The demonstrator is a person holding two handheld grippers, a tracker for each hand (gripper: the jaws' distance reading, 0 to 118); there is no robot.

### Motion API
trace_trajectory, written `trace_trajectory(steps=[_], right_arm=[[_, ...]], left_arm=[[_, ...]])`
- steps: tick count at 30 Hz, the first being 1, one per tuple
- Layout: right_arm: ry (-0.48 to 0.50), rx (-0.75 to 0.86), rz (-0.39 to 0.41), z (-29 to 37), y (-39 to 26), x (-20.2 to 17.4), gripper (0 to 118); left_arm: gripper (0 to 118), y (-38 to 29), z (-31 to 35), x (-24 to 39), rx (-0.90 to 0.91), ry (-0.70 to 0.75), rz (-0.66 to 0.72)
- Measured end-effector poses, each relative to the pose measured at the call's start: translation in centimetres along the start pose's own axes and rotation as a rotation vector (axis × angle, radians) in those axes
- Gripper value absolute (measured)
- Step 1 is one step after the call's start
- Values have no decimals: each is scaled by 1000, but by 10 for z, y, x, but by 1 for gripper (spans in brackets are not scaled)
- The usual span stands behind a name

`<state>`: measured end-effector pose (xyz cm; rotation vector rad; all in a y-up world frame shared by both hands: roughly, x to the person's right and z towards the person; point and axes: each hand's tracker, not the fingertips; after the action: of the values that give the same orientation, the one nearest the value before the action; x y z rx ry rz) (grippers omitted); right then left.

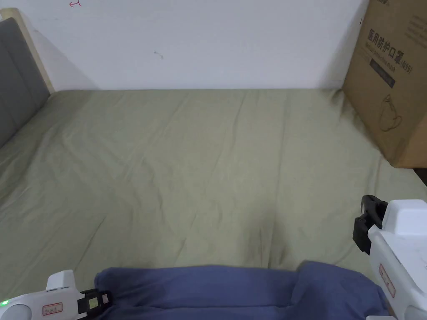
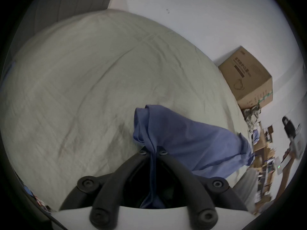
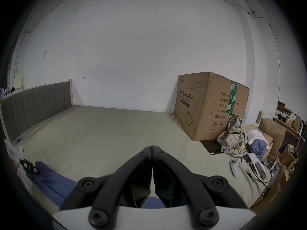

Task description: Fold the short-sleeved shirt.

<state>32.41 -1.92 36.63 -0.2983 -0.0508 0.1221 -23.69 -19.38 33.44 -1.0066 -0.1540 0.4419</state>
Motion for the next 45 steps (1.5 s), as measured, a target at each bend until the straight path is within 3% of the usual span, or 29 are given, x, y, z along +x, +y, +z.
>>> trace_trajectory(steps=[2, 7, 14, 18, 20, 22, 29, 35, 40, 42, 45], right_arm=[[3, 4, -2, 2, 2, 2, 0], [6, 29, -10, 9, 7, 8, 0], [11, 49, -34, 19, 8, 19, 0], [15, 57, -40, 24, 6, 24, 0], [19, 60, -47, 26, 6, 26, 0], [22, 62, -51, 28, 6, 27, 0], [27, 65, -60, 34, 4, 33, 0], [13, 60, -65, 37, 2, 44, 0], [-4, 51, -65, 40, -2, 53, 0], [-10, 48, -64, 41, -2, 56, 0], [-17, 44, -67, 41, -3, 60, 0]], left_arm=[[3, 5, 14, 2, 47, 39, -77], [2, 9, 60, 7, 95, 19, -12], [2, 7, 107, 4, 122, 178, -22], [2, 4, 112, 41, 119, 207, -32], [2, 6, 108, 65, 92, 222, -107], [2, 5, 103, 97, 110, 114, -48], [2, 5, 47, 193, 4, -16, -184], [2, -9, -29, 239, -134, -31, -250], [4, -29, -86, 256, -229, 50, -298], [17, -32, -97, 257, -241, 59, -284], [80, -37, -87, 262, -218, -25, -278]])
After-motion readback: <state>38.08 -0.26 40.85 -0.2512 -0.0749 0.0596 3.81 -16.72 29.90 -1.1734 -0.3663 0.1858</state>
